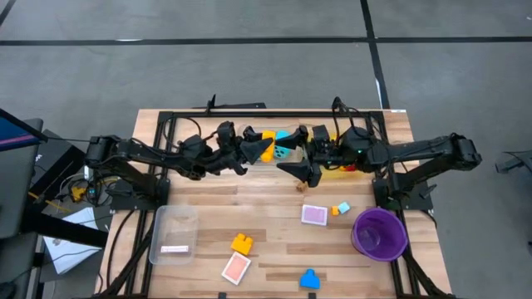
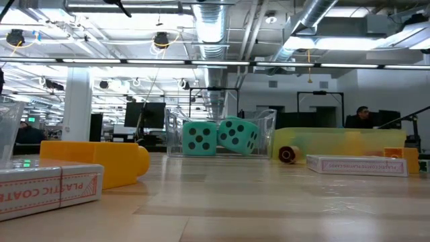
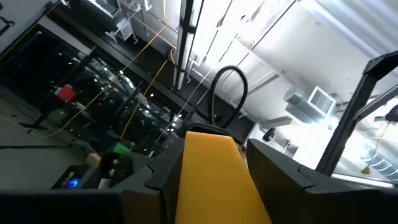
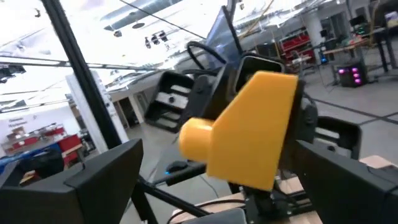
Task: Pick & Place Toys
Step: Put the yellow game piece into the yellow bin
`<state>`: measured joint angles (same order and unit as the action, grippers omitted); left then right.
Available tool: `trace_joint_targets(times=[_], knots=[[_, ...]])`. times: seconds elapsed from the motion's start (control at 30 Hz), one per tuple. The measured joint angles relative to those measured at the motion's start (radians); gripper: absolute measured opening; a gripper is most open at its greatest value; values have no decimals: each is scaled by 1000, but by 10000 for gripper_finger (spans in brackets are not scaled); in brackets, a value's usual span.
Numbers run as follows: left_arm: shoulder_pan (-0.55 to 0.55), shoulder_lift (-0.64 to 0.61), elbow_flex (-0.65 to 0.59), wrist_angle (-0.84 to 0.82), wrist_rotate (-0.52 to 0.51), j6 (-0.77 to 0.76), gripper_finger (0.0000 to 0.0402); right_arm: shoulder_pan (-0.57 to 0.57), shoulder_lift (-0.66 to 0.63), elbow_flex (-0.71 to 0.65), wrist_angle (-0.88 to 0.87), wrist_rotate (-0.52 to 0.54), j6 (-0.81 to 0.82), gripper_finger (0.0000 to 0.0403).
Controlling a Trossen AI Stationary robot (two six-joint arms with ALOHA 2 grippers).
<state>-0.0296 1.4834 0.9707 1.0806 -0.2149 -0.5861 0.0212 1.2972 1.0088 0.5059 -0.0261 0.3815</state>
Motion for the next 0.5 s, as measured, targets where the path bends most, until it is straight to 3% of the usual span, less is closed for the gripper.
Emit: trace_joint_targets(times=[0.5], knots=[[3, 0, 0, -66, -29, 56, 149, -5, 0, 0, -80, 54, 80, 400]])
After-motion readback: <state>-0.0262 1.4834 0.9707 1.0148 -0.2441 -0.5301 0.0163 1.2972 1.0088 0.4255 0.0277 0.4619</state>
